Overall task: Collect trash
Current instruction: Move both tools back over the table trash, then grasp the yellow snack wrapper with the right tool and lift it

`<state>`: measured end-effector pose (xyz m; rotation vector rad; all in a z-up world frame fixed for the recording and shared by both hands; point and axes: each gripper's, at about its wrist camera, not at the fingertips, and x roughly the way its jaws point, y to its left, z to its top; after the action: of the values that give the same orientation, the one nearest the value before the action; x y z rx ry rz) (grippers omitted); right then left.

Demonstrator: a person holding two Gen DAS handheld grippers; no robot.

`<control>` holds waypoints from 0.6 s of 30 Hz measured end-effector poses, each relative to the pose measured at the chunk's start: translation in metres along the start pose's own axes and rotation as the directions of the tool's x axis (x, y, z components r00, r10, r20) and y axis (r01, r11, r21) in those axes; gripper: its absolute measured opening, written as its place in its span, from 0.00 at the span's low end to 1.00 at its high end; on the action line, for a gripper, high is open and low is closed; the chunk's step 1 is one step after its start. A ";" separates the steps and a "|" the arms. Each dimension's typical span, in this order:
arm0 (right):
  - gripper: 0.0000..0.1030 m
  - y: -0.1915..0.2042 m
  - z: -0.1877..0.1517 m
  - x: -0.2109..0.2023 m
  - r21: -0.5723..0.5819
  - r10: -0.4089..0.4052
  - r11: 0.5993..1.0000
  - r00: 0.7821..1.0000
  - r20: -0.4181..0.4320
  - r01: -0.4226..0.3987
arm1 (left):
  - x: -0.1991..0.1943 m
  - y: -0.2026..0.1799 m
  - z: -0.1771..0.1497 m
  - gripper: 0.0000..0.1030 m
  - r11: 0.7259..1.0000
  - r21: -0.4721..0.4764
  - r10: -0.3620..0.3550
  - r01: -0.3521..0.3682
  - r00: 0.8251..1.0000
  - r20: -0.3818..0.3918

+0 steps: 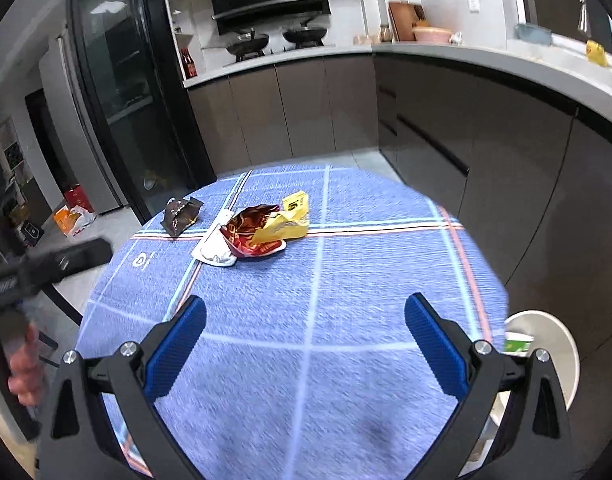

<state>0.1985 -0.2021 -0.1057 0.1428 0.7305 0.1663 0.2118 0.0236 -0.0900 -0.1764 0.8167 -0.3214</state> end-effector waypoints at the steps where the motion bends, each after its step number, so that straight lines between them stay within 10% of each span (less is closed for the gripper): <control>1: 0.97 0.001 0.004 0.007 0.018 0.014 1.000 1.000 -0.013 -0.014 | 0.000 0.003 0.000 0.90 1.000 -0.002 -0.005 0.005 1.000 0.001; 18: 0.49 0.032 0.042 0.103 0.006 0.048 0.999 0.993 -0.112 -0.048 | 0.034 0.035 0.014 0.66 0.998 0.024 -0.051 0.052 0.998 -0.046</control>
<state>0.2988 -0.1532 -0.1354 0.1553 0.8399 0.2201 0.2512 0.0453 -0.1137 -0.1670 0.8531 -0.3855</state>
